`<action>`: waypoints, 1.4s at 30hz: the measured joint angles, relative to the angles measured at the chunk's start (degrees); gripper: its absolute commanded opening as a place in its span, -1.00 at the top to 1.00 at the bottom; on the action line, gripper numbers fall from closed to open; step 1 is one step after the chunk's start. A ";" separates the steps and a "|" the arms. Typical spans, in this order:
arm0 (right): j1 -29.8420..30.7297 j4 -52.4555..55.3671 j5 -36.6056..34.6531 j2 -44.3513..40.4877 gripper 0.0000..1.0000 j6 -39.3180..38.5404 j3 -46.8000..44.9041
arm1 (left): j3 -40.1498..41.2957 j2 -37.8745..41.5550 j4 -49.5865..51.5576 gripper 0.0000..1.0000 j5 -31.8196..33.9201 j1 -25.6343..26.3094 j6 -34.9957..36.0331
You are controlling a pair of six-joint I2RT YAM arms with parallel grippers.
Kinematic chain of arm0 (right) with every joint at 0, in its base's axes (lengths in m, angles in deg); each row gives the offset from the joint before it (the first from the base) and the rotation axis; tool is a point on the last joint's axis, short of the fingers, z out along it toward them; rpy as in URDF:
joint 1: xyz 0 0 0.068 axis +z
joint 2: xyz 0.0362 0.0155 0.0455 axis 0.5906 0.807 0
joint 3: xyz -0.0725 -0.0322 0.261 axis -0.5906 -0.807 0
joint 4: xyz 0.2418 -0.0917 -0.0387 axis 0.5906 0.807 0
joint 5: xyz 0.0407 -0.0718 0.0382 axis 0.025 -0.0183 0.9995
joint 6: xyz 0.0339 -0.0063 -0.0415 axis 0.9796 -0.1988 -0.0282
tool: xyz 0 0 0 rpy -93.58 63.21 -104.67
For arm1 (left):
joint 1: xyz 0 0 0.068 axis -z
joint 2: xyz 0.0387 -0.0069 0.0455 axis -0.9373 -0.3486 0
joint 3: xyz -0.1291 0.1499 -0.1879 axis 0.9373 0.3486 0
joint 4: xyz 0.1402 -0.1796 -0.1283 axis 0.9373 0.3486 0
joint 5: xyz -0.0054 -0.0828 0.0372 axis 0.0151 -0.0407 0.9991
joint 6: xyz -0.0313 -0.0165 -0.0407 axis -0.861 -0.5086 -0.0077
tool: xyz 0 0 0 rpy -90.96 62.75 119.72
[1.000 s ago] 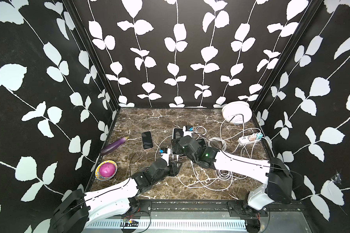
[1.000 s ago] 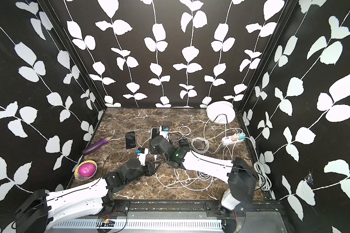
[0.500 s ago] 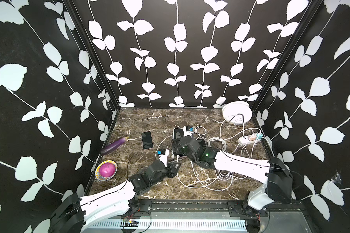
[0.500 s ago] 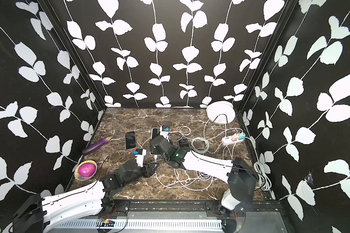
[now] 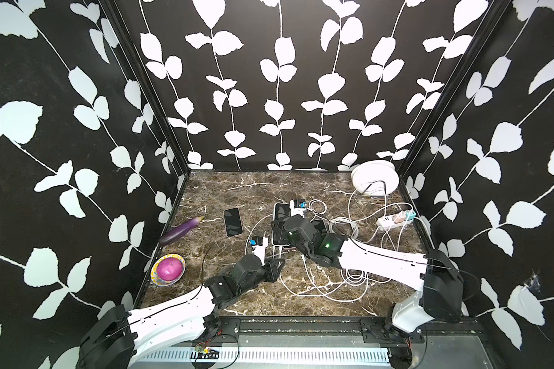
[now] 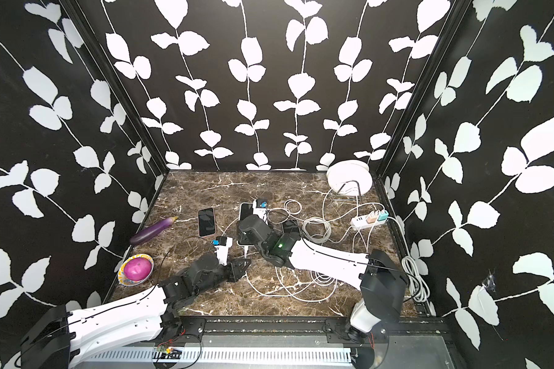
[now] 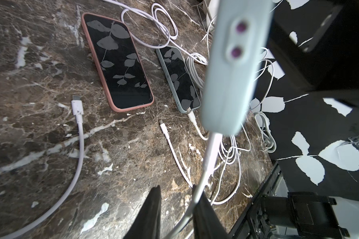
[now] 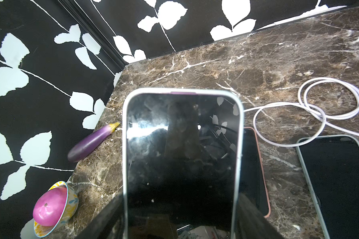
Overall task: Unplug the charging cable from the phone
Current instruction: Remove the charging cable from the phone.
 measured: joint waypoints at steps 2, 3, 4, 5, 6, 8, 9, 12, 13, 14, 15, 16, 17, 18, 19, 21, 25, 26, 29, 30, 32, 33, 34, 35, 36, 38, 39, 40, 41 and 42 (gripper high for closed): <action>0.00 0.02 0.02 0.00 1.00 0.00 0.00 | 0.11 0.00 0.00 0.43 -0.02 0.00 0.00; 0.00 0.02 0.04 0.00 1.00 0.00 0.00 | 0.17 0.00 0.00 0.44 -0.02 0.00 -0.02; 0.00 0.02 0.04 0.00 1.00 0.00 0.00 | 0.24 0.00 0.00 0.44 -0.07 0.00 -0.02; 0.00 0.02 0.04 0.00 1.00 0.02 0.00 | 0.26 -0.02 0.00 0.45 -0.20 0.00 0.00; 0.00 0.02 0.04 0.00 1.00 0.00 0.00 | 0.26 -0.02 0.00 0.46 -0.24 0.02 0.00; 0.00 0.02 0.09 0.00 1.00 0.00 0.00 | 0.26 -0.02 -0.02 0.52 -0.42 0.02 -0.02; 0.00 0.02 0.17 0.00 1.00 -0.02 0.00 | 0.26 -0.02 0.00 0.55 -0.57 0.02 0.13; 0.00 0.09 0.37 0.02 1.00 -0.20 0.00 | 0.26 -0.02 0.00 0.64 -0.79 0.09 0.44; -0.02 0.09 0.44 0.02 1.00 -0.24 0.00 | 0.26 0.00 0.02 0.68 -0.83 0.13 0.55; 0.00 0.09 0.48 0.02 1.00 -0.26 0.00 | 0.26 0.00 0.00 0.75 -0.85 0.17 0.57; 0.00 0.11 0.59 0.02 1.00 -0.31 0.00 | 0.26 0.00 0.00 0.84 -0.87 0.31 0.66; 0.00 0.11 0.68 0.02 1.00 -0.37 0.02 | 0.26 0.00 0.00 0.94 -0.87 0.37 0.81; 0.00 0.13 0.81 0.09 1.00 -0.48 0.02 | 0.26 0.00 -0.04 1.00 -0.92 0.39 0.83; 0.00 0.28 0.85 0.15 1.00 -0.59 0.17 | 0.26 0.00 0.00 1.00 -0.92 0.44 1.03; 0.00 0.52 0.96 0.31 1.00 -0.72 0.42 | 0.26 -0.02 0.02 1.00 -0.92 0.46 1.01; 0.00 0.59 1.09 0.68 1.00 -1.07 0.79 | 0.26 -0.09 0.00 1.00 -0.87 0.46 1.03; 0.00 0.92 1.25 0.90 1.00 -1.33 0.87 | 0.26 -0.70 0.00 1.00 -0.87 0.50 1.03; 0.00 0.96 1.27 0.96 1.00 -1.36 0.87 | 0.26 -0.79 0.02 1.00 -0.85 0.50 1.03; 0.00 1.36 1.31 1.27 1.00 -1.53 1.25 | 0.26 -0.81 0.15 1.00 -0.83 0.50 1.05; 0.00 1.66 1.33 1.33 1.00 -1.57 1.51 | 0.26 -0.81 0.17 1.00 -0.81 0.50 1.07; 0.00 1.95 1.40 1.38 1.00 -1.77 1.81 | 0.24 -0.81 0.15 1.00 -0.79 0.59 1.11; 0.00 2.16 1.44 1.38 1.00 -1.86 1.99 | 0.22 -0.81 0.15 1.00 -0.79 0.66 1.16; 0.00 2.32 1.49 1.42 1.00 -2.01 2.25 | 0.22 -0.81 0.11 1.00 -0.76 0.66 1.18; 0.00 2.43 1.53 1.57 1.00 -2.21 2.49 | 0.20 -0.83 0.09 1.00 -0.74 0.66 1.20; 0.00 2.67 1.53 1.81 1.00 -2.38 2.97 | 0.20 -0.83 0.00 1.00 -0.66 0.66 1.22; 0.00 2.86 1.64 2.56 1.00 -2.60 3.89 | 0.13 -0.90 0.04 1.00 -0.66 0.66 1.22; -0.02 2.91 1.64 2.89 1.00 -2.64 4.26 | 0.13 -0.96 0.15 1.00 -0.66 0.68 1.22; -0.02 2.89 1.64 3.15 1.00 -2.69 4.57 | 0.13 -1.01 0.48 1.00 -0.68 0.70 1.22; -0.07 2.86 1.66 3.26 1.00 -2.73 4.76 | 0.13 -1.05 0.85 1.00 -0.68 0.72 1.22; -0.09 2.89 1.66 3.30 1.00 -2.80 4.87 | 0.13 -1.05 1.18 1.00 -0.68 0.72 1.22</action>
